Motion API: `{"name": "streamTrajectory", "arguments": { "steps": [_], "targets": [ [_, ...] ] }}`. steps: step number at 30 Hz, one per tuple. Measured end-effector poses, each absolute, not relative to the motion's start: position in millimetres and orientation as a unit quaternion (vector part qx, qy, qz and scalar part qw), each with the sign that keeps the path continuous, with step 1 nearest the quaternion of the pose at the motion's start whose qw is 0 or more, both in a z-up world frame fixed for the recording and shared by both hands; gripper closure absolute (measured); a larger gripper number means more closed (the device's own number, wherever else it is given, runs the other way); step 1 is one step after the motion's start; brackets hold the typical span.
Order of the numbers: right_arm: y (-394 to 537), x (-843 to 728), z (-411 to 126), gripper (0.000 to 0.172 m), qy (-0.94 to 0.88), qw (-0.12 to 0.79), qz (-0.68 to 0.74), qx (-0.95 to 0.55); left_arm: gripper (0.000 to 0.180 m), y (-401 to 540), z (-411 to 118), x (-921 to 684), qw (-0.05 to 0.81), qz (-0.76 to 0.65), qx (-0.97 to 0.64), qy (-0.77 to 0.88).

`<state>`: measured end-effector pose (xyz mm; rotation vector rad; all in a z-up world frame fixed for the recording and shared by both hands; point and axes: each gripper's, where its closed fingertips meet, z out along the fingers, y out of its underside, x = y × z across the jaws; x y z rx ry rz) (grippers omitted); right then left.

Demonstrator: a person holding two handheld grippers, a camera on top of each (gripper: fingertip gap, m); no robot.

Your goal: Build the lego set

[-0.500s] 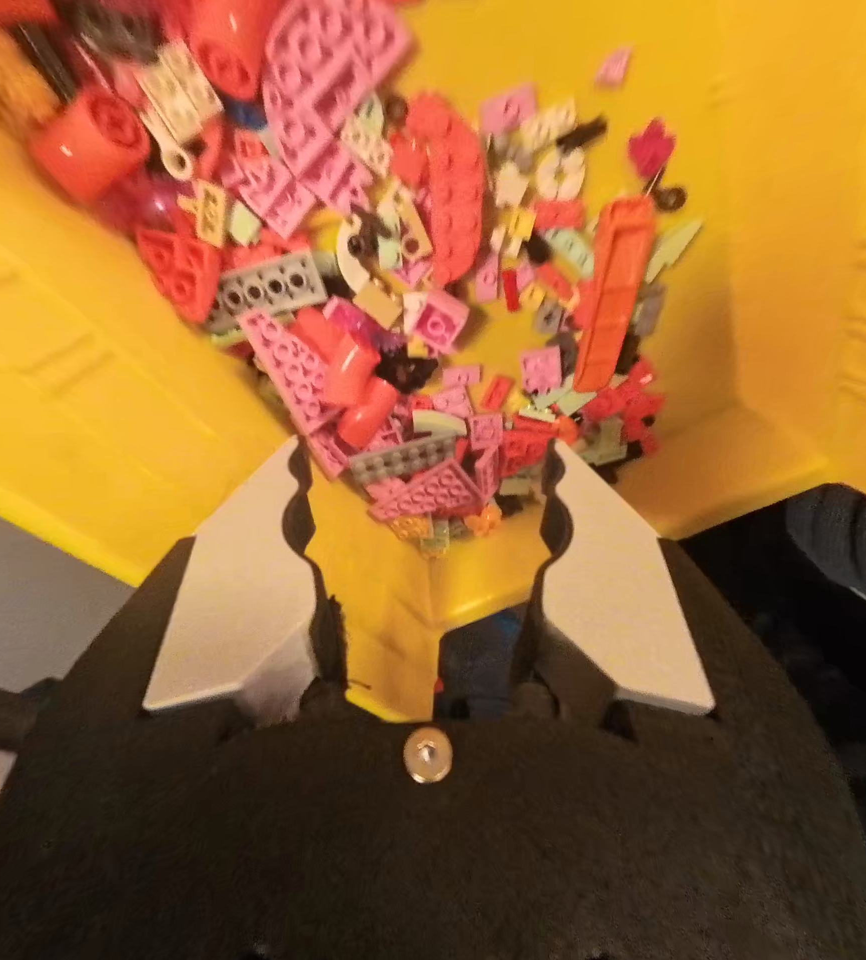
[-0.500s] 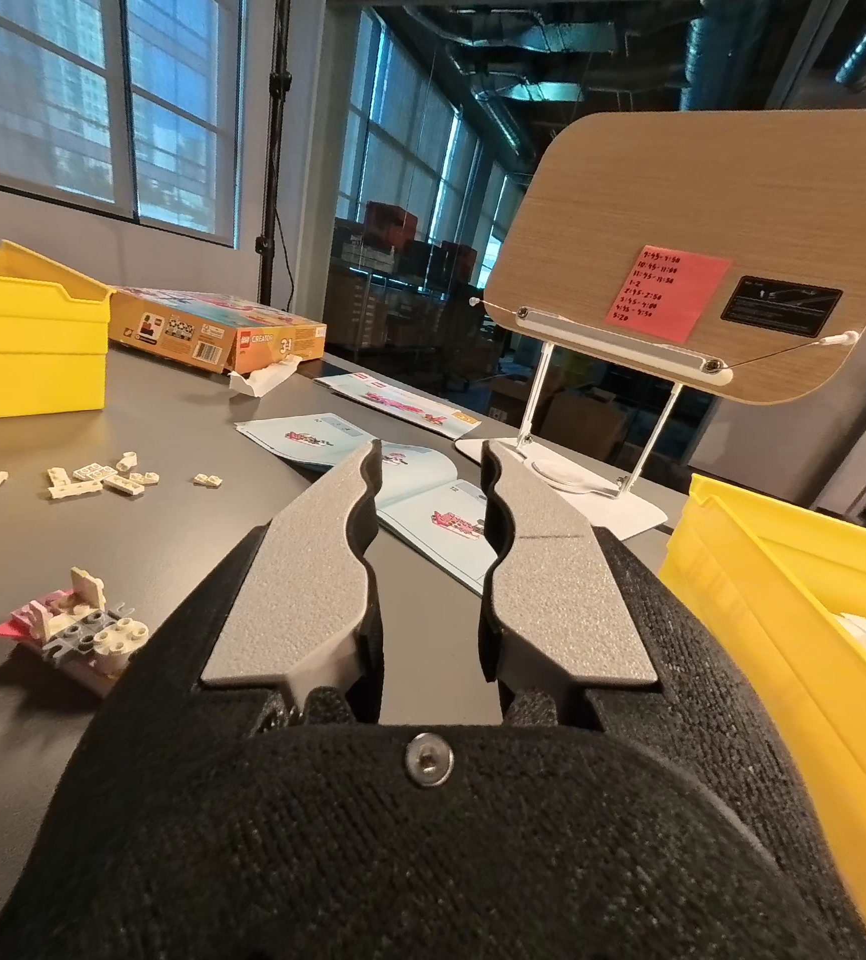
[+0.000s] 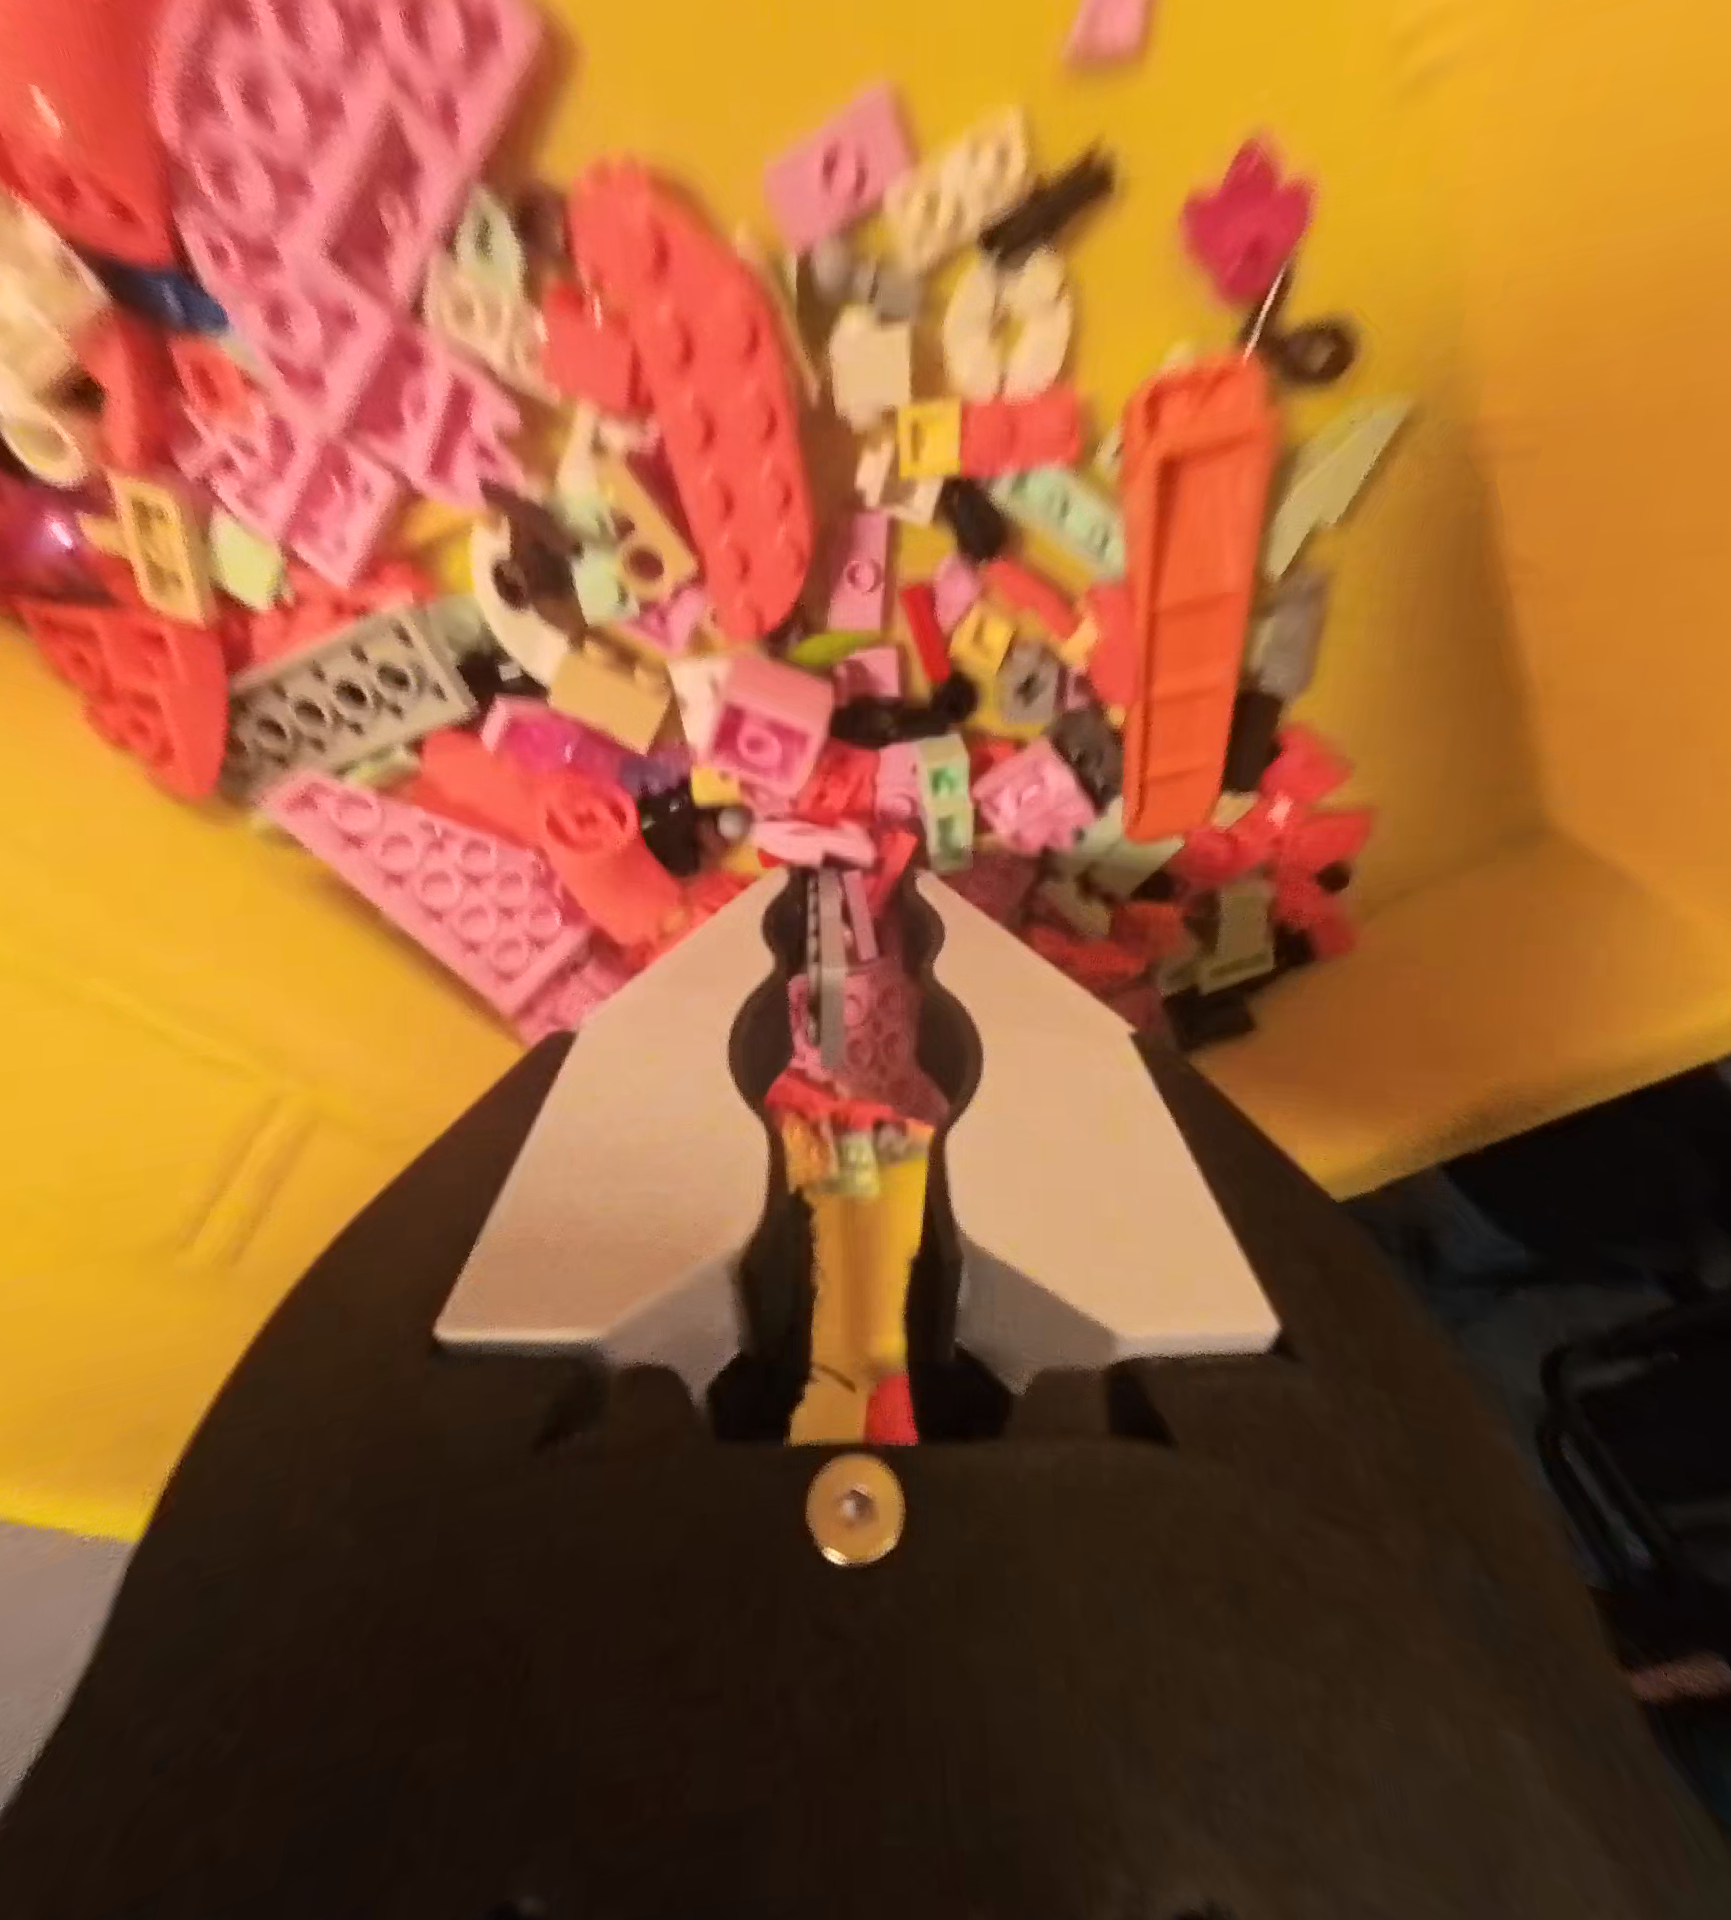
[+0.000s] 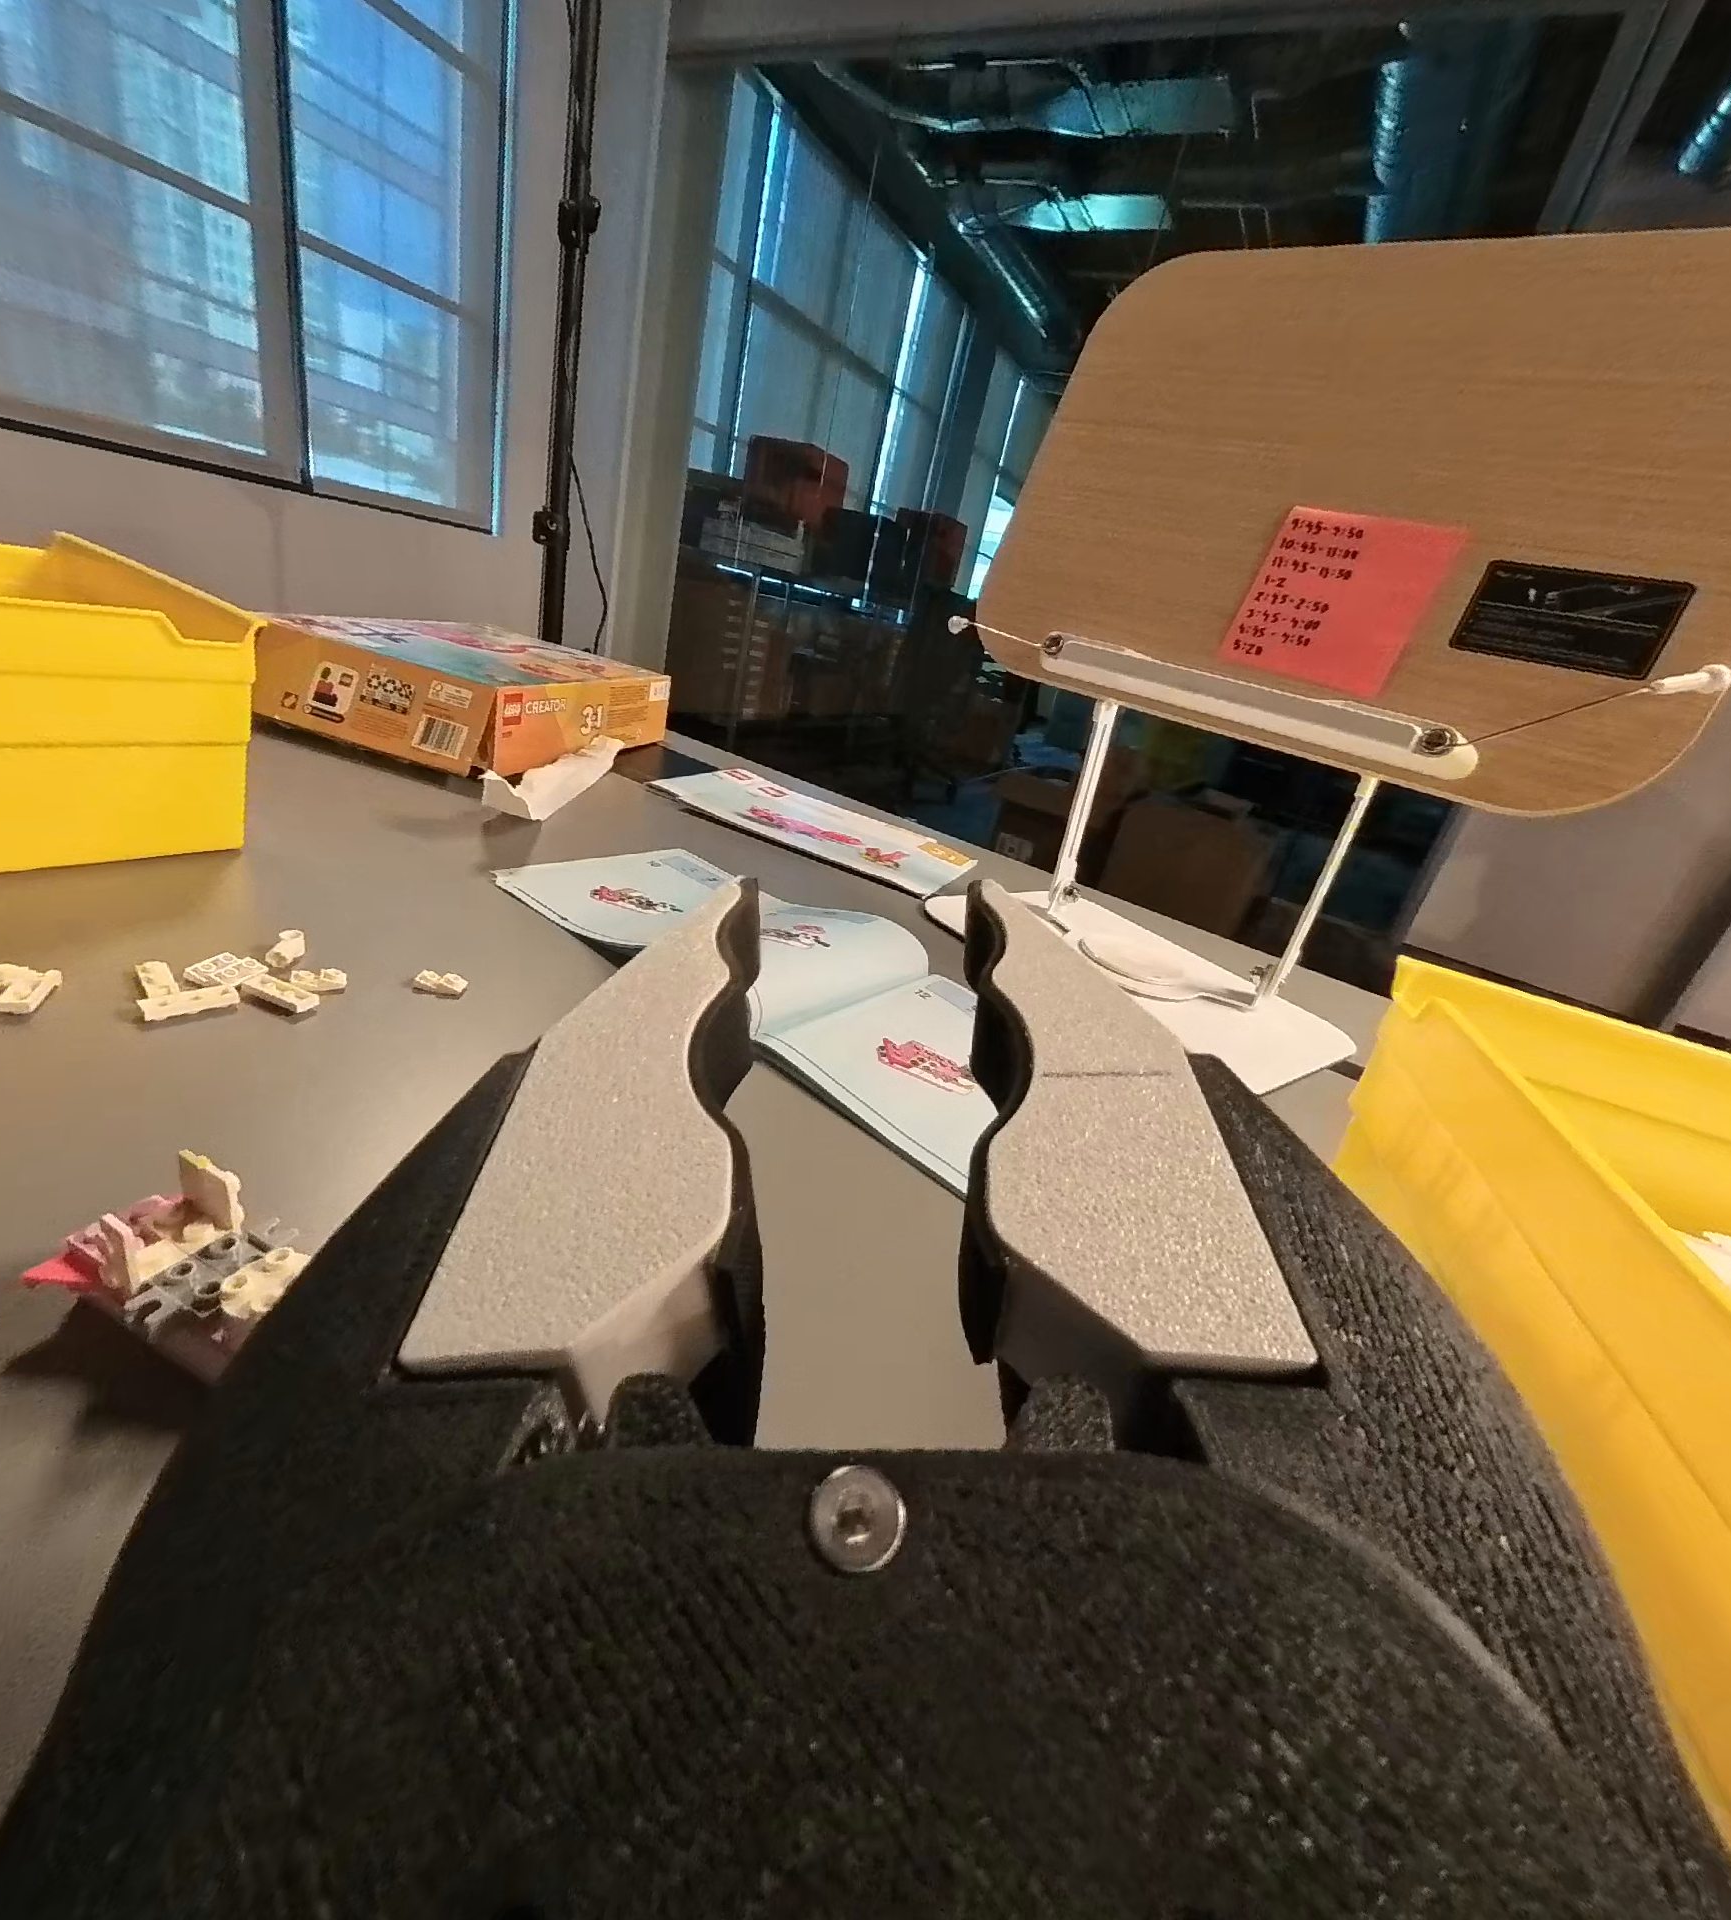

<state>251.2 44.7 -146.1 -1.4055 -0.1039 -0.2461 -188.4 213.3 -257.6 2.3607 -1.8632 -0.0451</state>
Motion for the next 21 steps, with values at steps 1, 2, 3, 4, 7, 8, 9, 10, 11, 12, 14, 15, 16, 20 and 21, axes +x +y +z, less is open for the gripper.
{"name": "streamTrajectory", "arguments": {
  "steps": [1,2,3,4,7,8,9,10,11,12,14,15,16,20,21],
  "targets": [
    [45,251,-146,0.134,-0.048,0.755,-0.112,-0.645,0.164,215,-256,-180,0.050,0.003,0.782,-0.621],
    [45,251,-146,0.134,-0.049,0.755,-0.111,-0.644,0.164,216,-254,-171,0.031,0.022,0.780,-0.624],
    [45,250,-146,0.134,-0.049,0.755,-0.109,-0.644,0.164,217,-251,-161,0.012,0.043,0.779,-0.626],
    [45,250,-146,0.134,-0.049,0.756,-0.108,-0.644,0.164,217,-246,-152,-0.005,0.068,0.778,-0.624],
    [45,250,-146,0.134,-0.048,0.757,-0.104,-0.644,0.146,221,-226,-132,-0.052,0.126,0.782,-0.608],
    [44,250,-146,0.134,-0.048,0.757,-0.104,-0.643,0.130,223,-220,-132,-0.055,0.133,0.789,-0.597],
    [45,250,-146,0.134,-0.048,0.757,-0.103,-0.643,0.115,224,-215,-135,-0.049,0.136,0.800,-0.583],
    [45,250,-146,0.134,-0.048,0.757,-0.103,-0.643,0.105,227,-211,-140,-0.044,0.130,0.809,-0.571],
    [45,250,-146,0.134,-0.048,0.757,-0.103,-0.644,0.105,233,-208,-146,-0.049,0.116,0.816,-0.565],
    [45,250,-146,0.134,-0.048,0.757,-0.102,-0.644,0.105,241,-205,-152,-0.059,0.099,0.821,-0.559],
    [45,249,-146,0.134,-0.050,0.757,-0.101,-0.643,0.109,256,-198,-160,-0.084,0.079,0.831,-0.544],
    [45,248,-145,0.136,-0.052,0.758,-0.101,-0.642,0.114,263,-193,-158,-0.102,0.082,0.836,-0.533],
    [44,248,-145,0.138,-0.054,0.759,-0.101,-0.641,0.118,270,-189,-154,-0.125,0.093,0.840,-0.520],
    [44,246,-145,0.141,-0.058,0.759,-0.102,-0.640,0.143,292,-194,-138,-0.180,0.109,0.860,-0.465],
    [44,246,-145,0.141,-0.058,0.759,-0.102,-0.641,0.147,297,-200,-139,-0.182,0.089,0.860,-0.468]
  ]
}}
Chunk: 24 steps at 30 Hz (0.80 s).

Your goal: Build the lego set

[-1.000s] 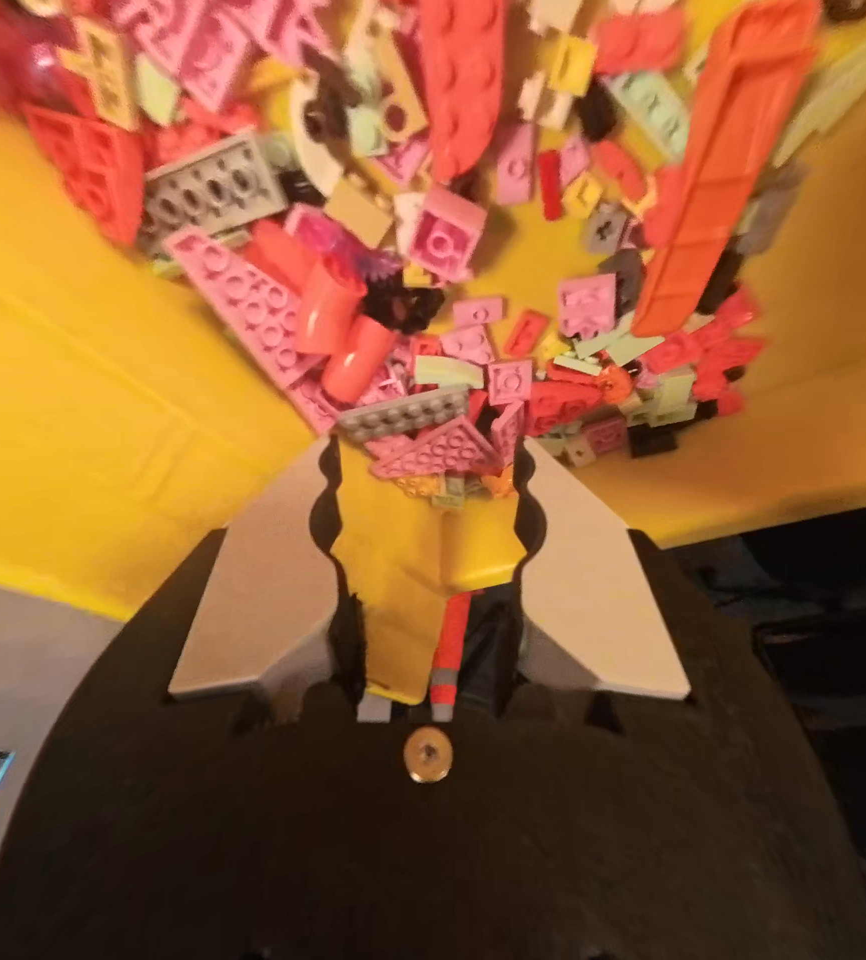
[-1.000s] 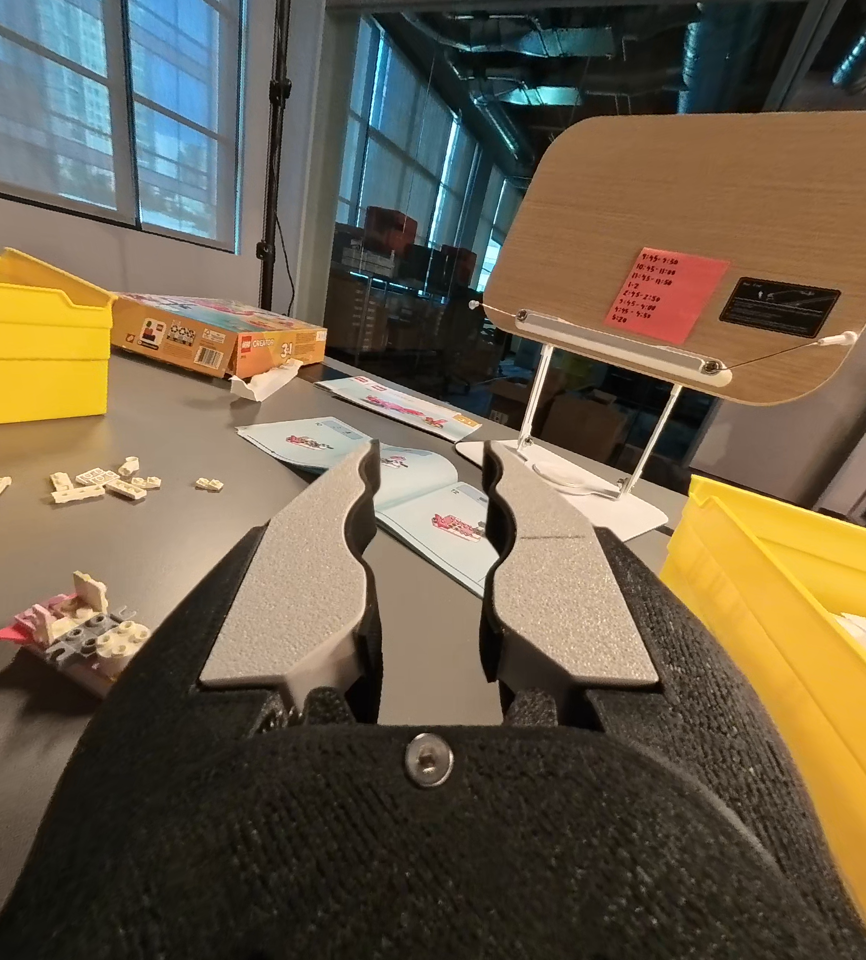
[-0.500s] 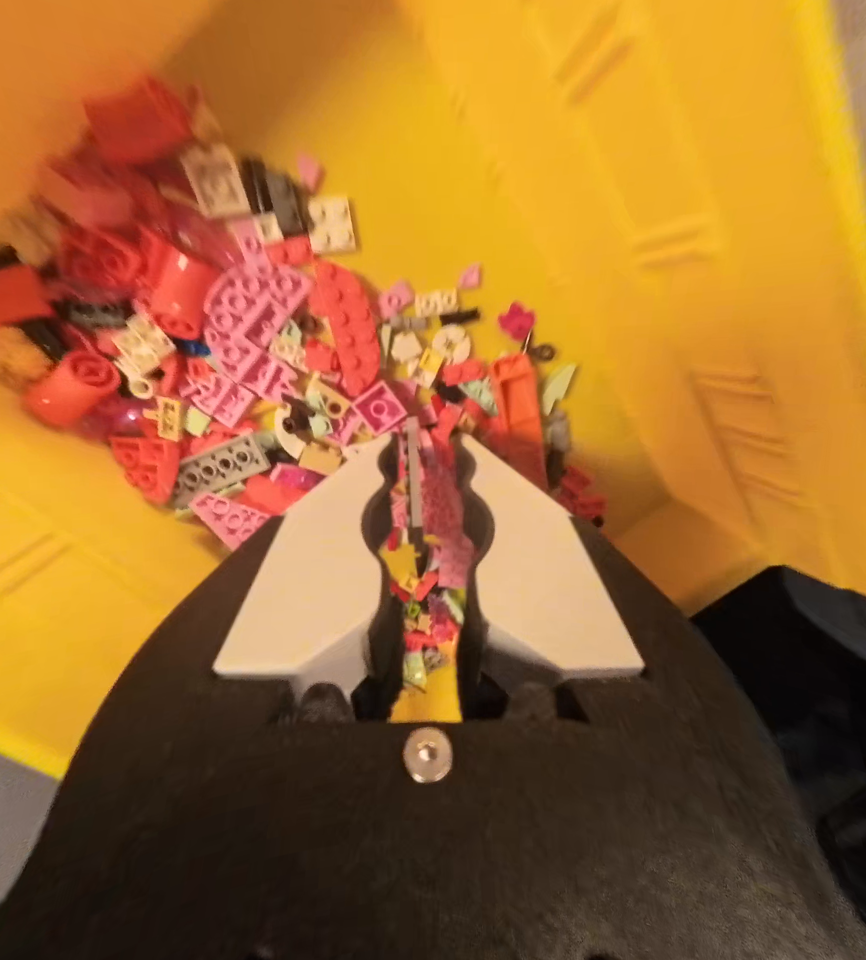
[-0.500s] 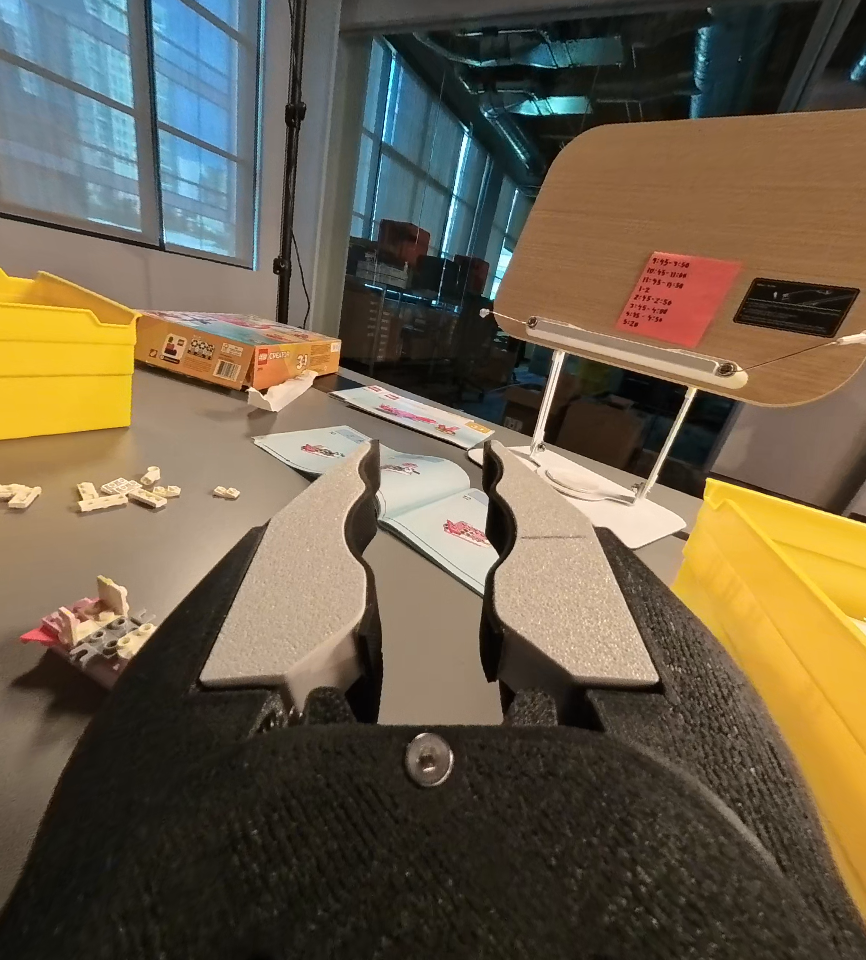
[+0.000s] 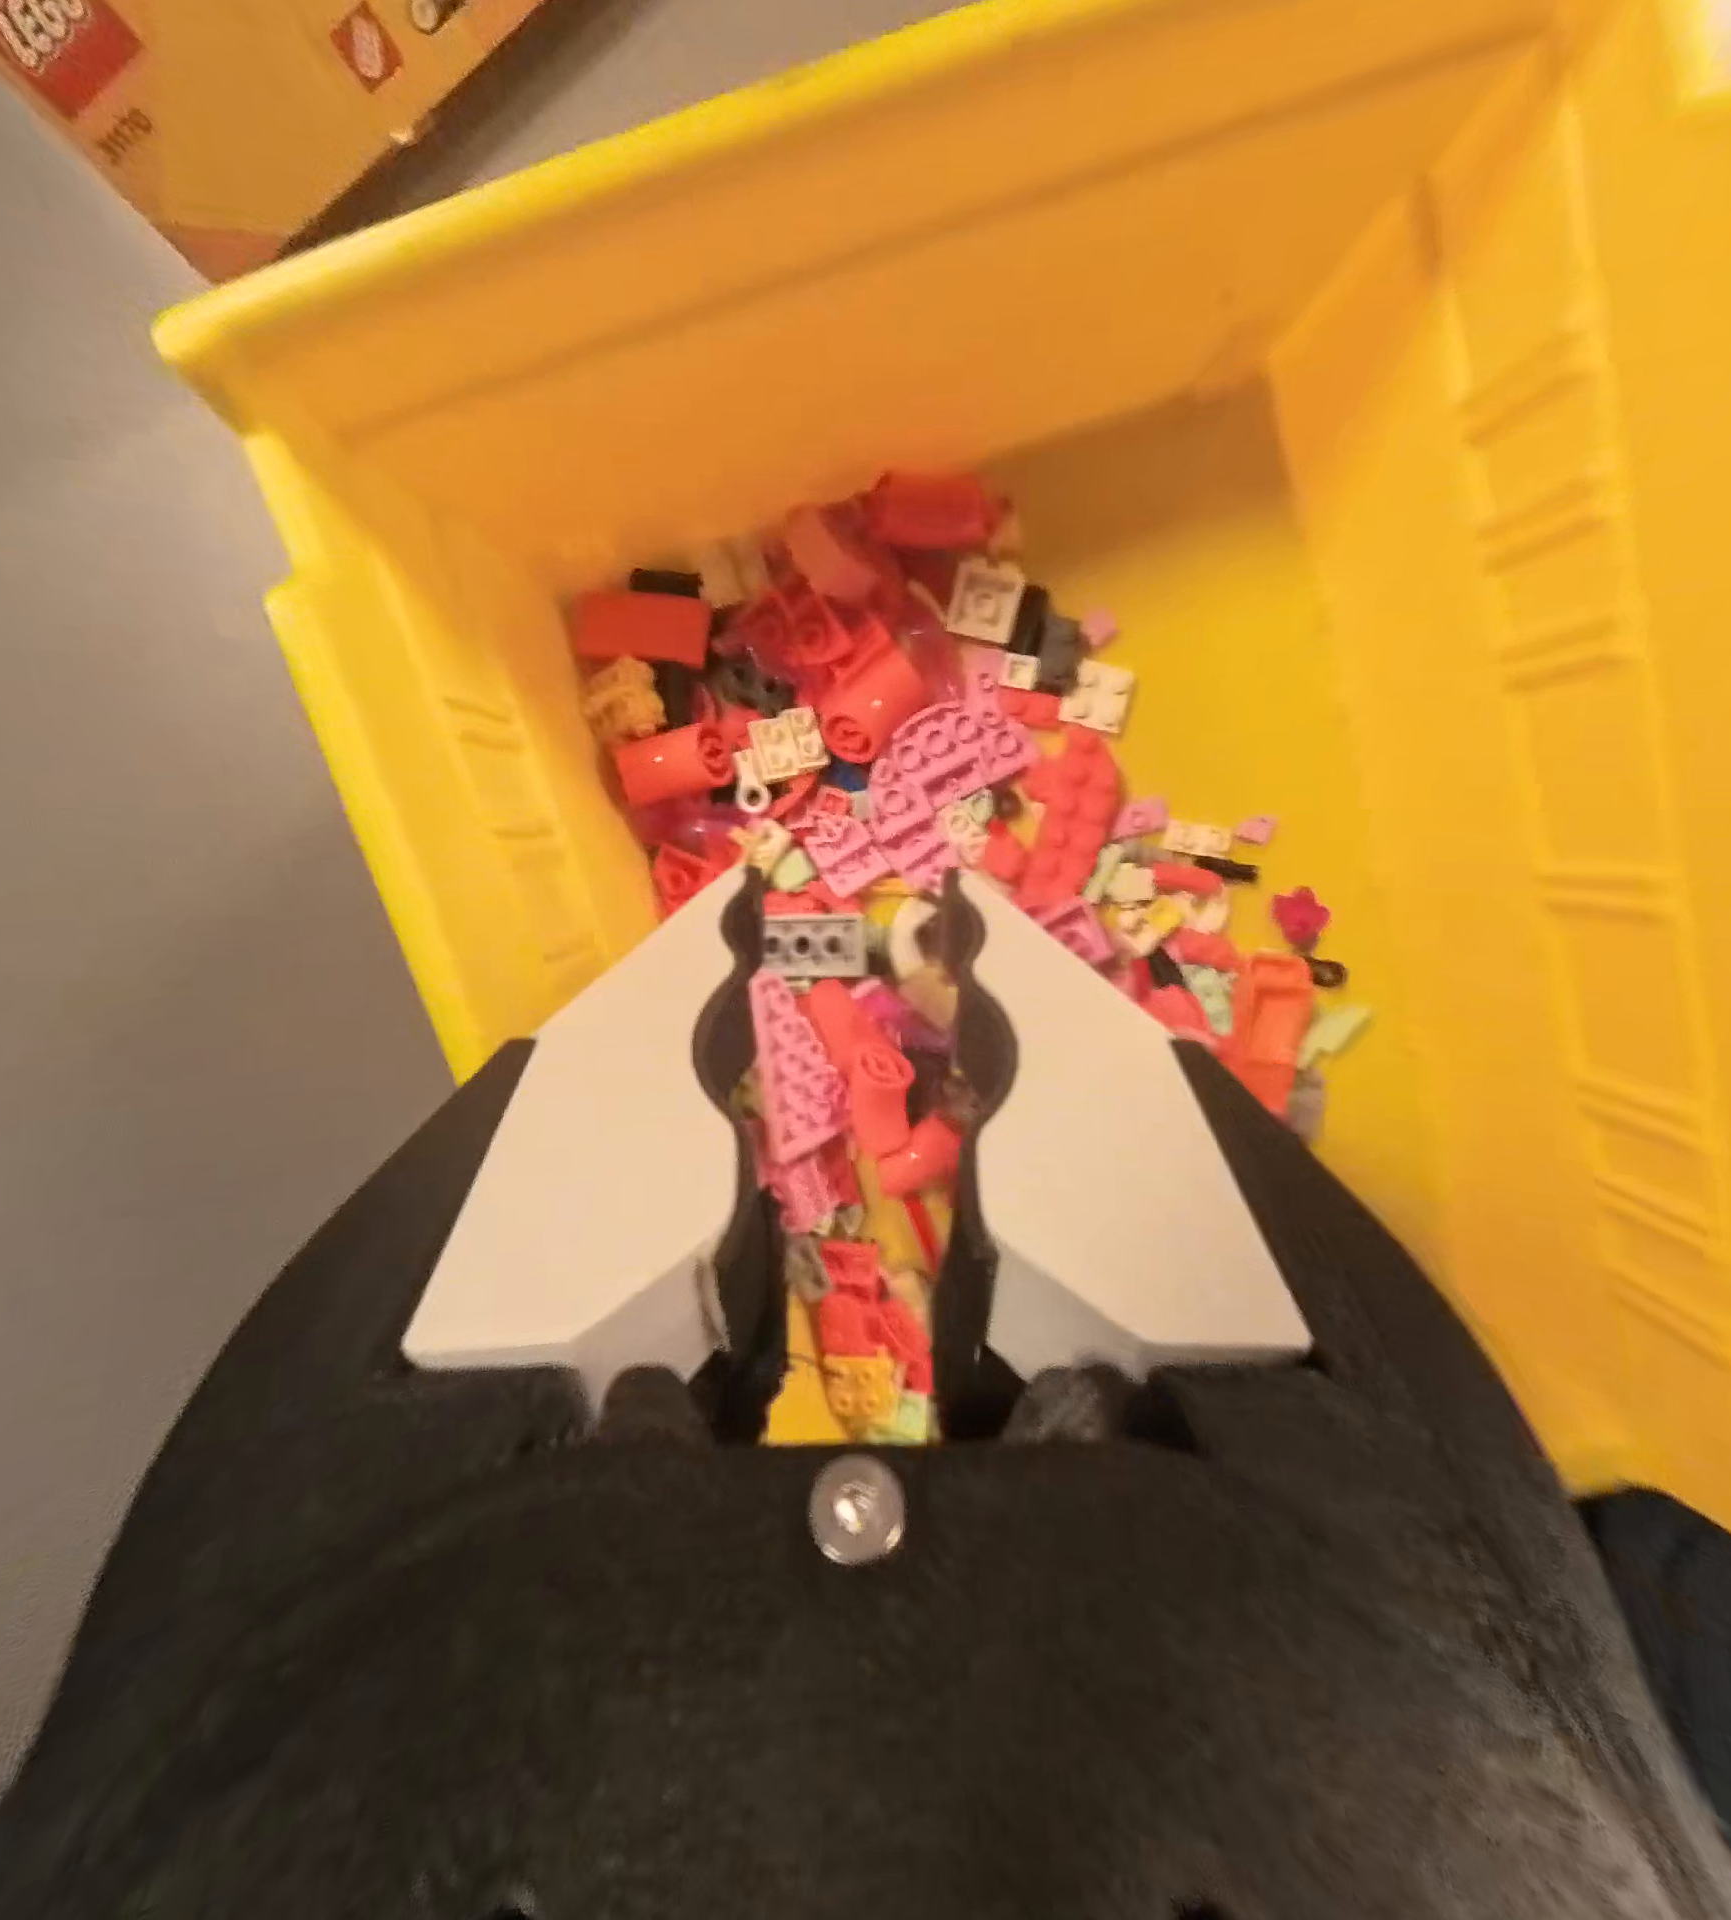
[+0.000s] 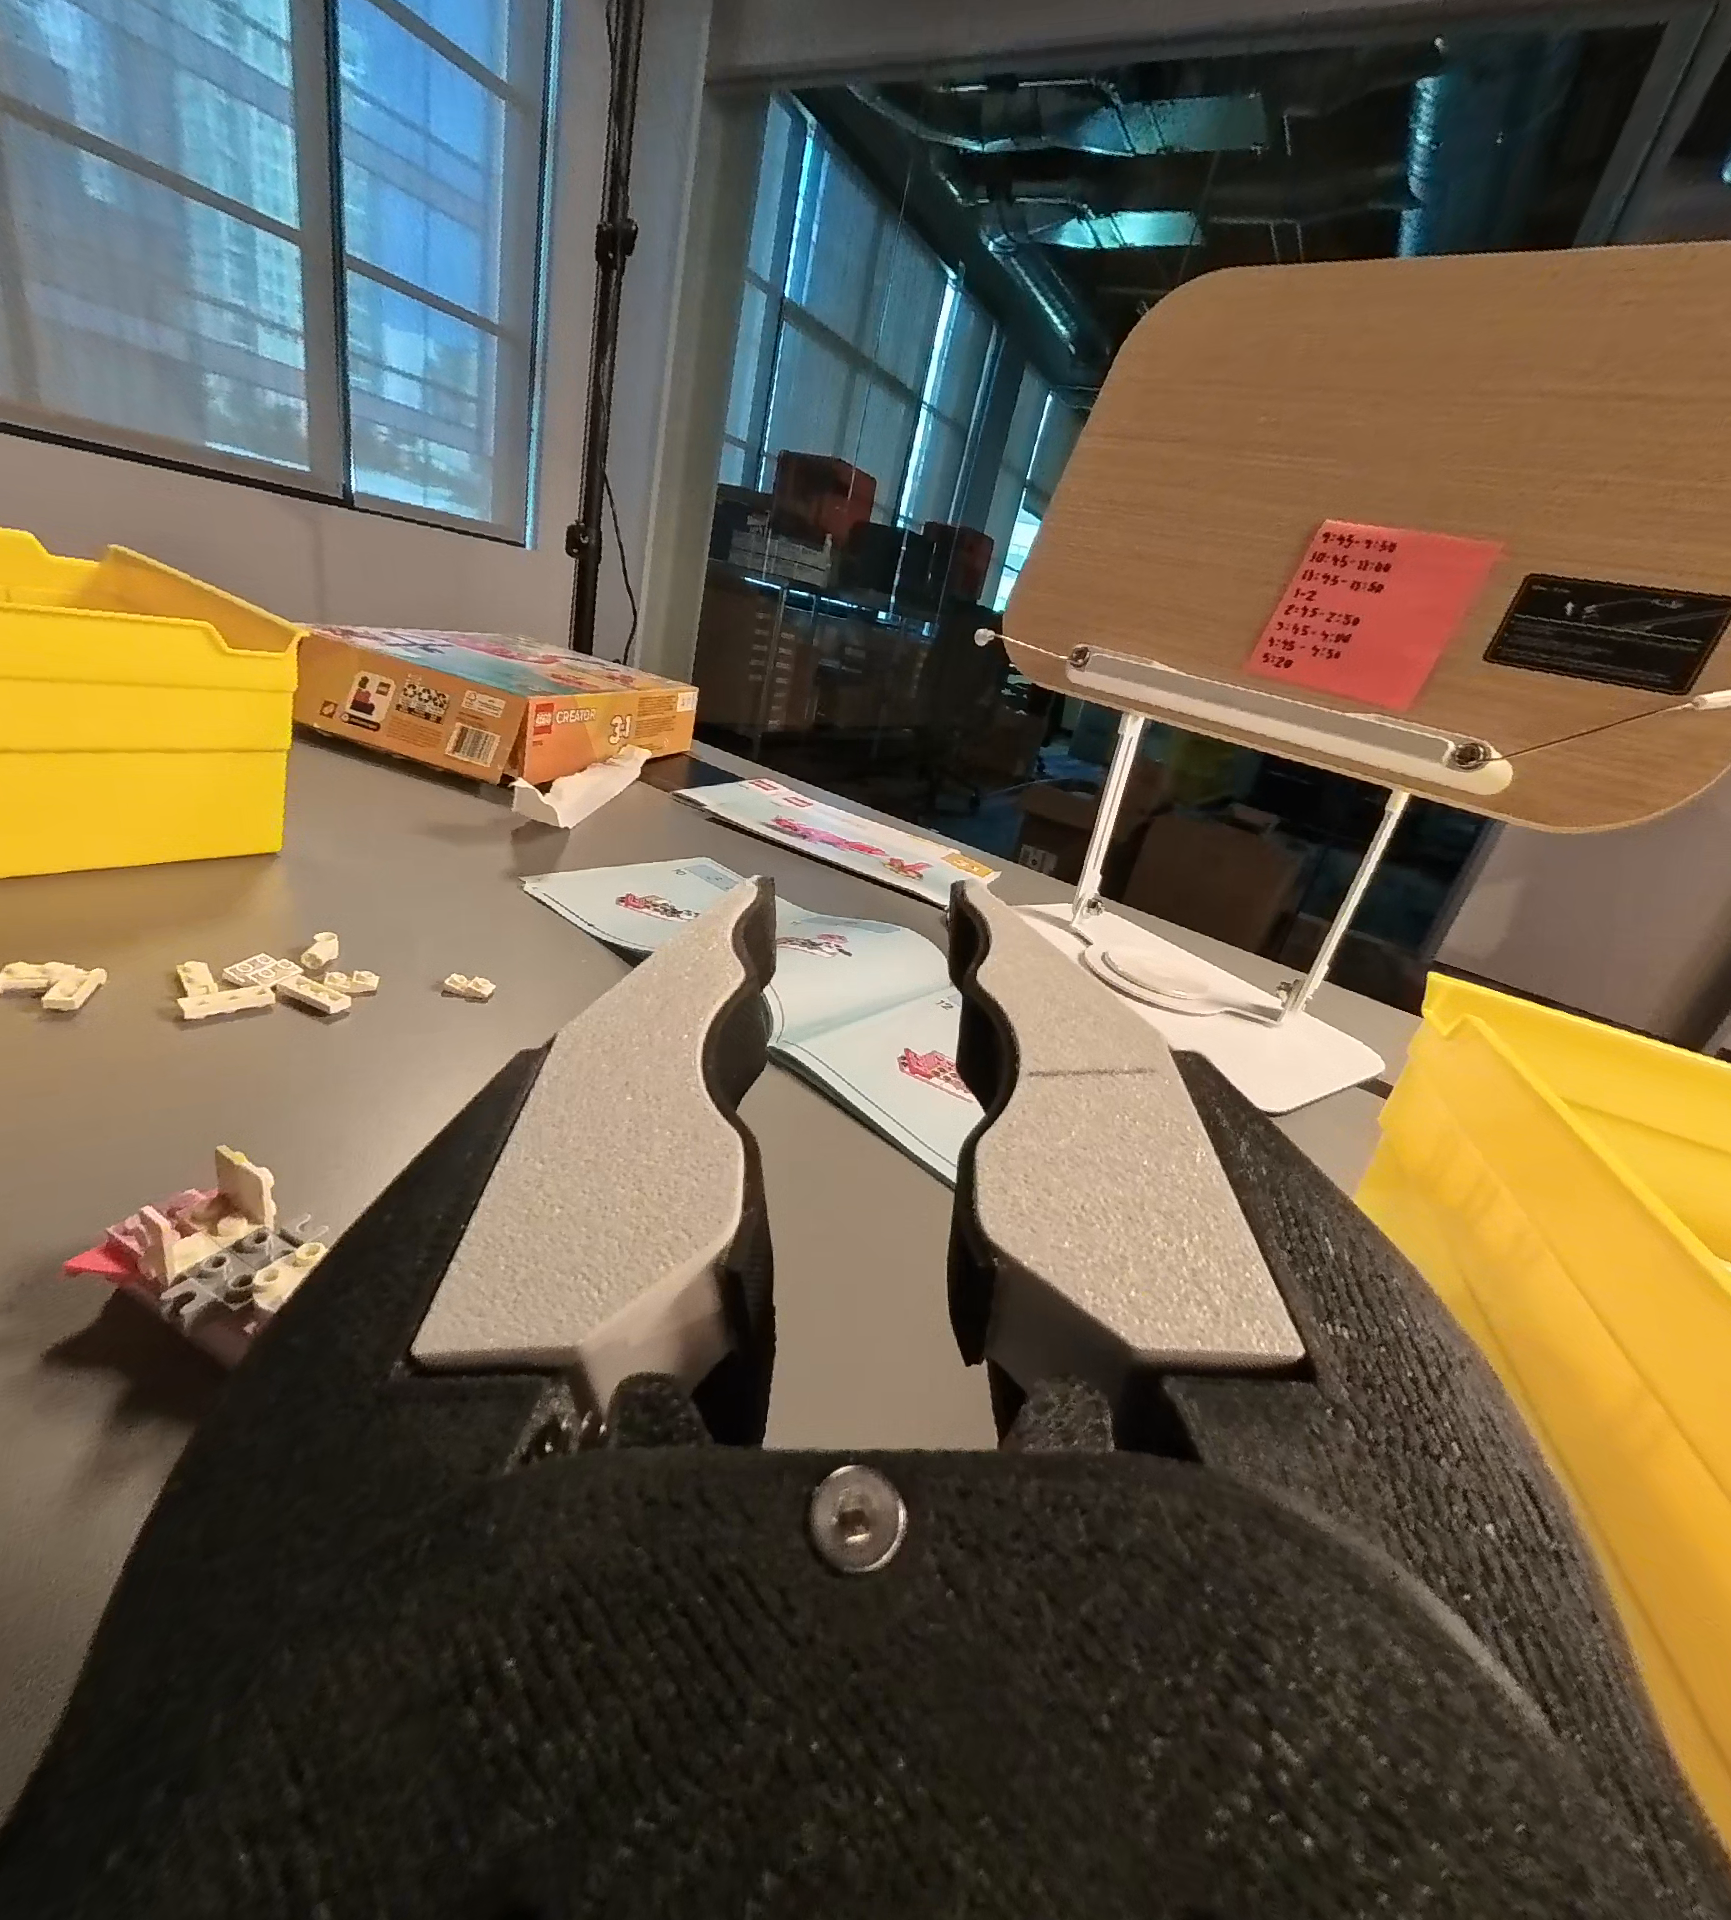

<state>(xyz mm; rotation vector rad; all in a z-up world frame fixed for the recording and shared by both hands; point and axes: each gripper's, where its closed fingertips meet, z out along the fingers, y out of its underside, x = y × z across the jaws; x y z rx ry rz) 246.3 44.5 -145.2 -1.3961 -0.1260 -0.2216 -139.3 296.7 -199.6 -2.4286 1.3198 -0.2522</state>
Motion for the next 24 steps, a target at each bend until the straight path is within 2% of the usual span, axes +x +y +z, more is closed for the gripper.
{"name": "streamTrajectory", "arguments": {
  "steps": [3,8,11,15,21,22,24],
  "targets": [
    [44,247,-146,0.140,-0.057,0.758,-0.101,-0.642,0.163,313,-215,-152,0.182,0.011,-0.848,0.498],
    [44,247,-146,0.140,-0.057,0.758,-0.100,-0.642,0.179,309,-239,-169,0.102,0.094,-0.837,0.529],
    [44,246,-145,0.140,-0.058,0.758,-0.099,-0.642,0.180,294,-251,-171,0.050,0.078,-0.844,0.529],
    [44,245,-146,0.140,-0.060,0.758,-0.097,-0.643,0.180,282,-252,-167,0.024,0.037,-0.851,0.524],
    [44,243,-145,0.140,-0.065,0.757,-0.094,-0.643,0.180,229,-249,-148,-0.086,-0.122,-0.850,0.505],
    [44,242,-145,0.141,-0.065,0.758,-0.094,-0.643,0.180,231,-248,-149,-0.081,-0.116,-0.850,0.508],
    [44,242,-145,0.141,-0.066,0.758,-0.094,-0.642,0.175,257,-241,-150,-0.008,-0.078,-0.857,0.510]
  ]
}}
